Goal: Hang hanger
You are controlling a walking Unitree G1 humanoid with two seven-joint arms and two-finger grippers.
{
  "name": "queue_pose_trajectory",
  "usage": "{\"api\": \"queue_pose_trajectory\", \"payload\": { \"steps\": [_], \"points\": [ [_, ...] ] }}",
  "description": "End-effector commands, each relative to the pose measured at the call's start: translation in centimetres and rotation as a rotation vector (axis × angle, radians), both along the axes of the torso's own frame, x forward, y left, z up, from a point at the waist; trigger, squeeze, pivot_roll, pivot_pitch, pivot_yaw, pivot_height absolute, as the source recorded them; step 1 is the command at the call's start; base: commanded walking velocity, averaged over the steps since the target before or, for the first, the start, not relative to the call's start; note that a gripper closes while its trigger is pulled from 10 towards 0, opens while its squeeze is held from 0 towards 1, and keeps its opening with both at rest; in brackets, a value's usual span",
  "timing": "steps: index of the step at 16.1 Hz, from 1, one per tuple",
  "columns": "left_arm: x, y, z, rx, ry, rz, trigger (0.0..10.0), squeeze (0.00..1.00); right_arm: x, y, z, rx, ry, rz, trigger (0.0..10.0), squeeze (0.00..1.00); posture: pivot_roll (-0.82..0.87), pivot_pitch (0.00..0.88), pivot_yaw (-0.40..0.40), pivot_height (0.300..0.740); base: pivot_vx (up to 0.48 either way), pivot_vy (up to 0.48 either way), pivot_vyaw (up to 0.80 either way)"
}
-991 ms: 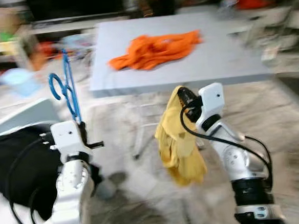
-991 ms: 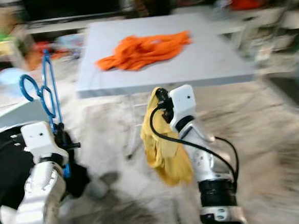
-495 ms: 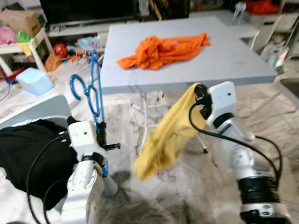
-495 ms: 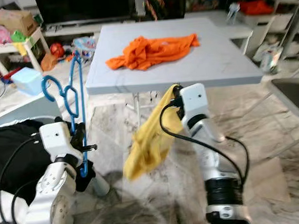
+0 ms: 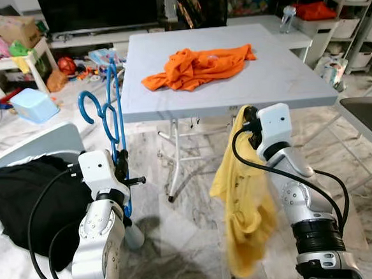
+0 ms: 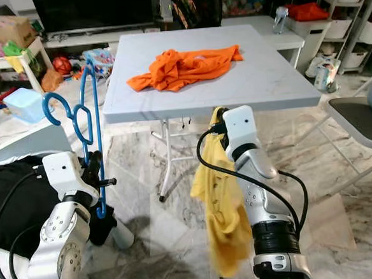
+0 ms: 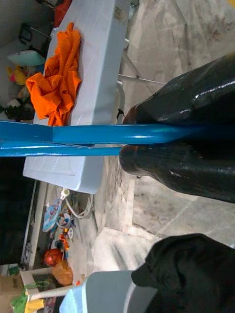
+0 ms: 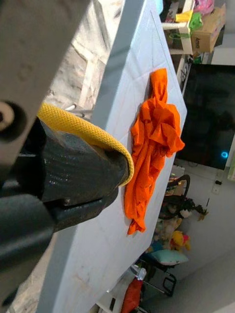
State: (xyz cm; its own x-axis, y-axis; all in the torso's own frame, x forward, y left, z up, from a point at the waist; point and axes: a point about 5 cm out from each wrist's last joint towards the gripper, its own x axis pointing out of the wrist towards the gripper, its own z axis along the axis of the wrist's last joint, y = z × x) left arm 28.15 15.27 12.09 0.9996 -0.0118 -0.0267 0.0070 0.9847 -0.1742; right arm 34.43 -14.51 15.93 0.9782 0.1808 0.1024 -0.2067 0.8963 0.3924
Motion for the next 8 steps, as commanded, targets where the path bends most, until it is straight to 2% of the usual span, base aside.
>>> {"api": "queue_pose_trajectory", "payload": {
  "steps": [1, 8],
  "points": [
    [0.07, -0.17, 0.54, -0.001, -0.025, -0.017, 10.0, 0.0, 0.45, 0.05, 1.47, 0.002, -0.055, -0.012, 10.0, 0.0, -0.05, 0.0, -0.01, 0.74, 0.416, 0.0, 0.0],
    [0.21, -0.25, 0.51, -0.007, -0.022, -0.027, 10.0, 0.0, 0.62, -0.37, 1.36, 0.01, -0.048, -0.063, 10.0, 0.0, -0.05, 0.0, -0.008, 0.74, 0.426, 0.0, 0.0]
  ]
}}
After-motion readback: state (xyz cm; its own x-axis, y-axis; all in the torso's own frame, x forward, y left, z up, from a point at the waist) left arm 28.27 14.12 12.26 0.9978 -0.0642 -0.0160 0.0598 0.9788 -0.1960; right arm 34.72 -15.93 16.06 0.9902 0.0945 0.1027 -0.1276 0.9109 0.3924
